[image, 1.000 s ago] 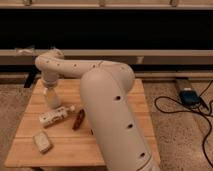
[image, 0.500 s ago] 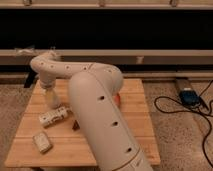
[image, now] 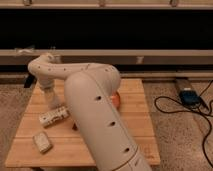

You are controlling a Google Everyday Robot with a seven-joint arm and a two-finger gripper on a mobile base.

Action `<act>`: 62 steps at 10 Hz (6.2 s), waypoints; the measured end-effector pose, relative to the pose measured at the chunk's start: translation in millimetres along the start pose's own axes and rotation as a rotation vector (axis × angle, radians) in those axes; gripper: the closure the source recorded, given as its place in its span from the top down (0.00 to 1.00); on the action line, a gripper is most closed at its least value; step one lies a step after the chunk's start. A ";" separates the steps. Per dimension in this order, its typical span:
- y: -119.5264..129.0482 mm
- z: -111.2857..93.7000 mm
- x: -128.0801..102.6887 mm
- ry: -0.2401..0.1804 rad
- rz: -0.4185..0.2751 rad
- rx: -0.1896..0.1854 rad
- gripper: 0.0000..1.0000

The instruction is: Place the ceramic cup over the eraser

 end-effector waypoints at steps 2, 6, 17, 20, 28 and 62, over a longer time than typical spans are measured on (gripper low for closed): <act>7.5 -10.2 1.2 0.012 -0.030 0.052 0.08; 13.2 -72.3 -3.4 -0.016 -0.064 0.151 0.00; 122.3 -245.9 94.1 -0.137 0.038 0.271 0.00; 146.7 -263.6 128.0 -0.116 0.102 0.270 0.00; 238.6 -240.2 166.5 -0.086 0.237 0.159 0.00; 243.0 -147.7 189.6 0.023 0.369 0.061 0.80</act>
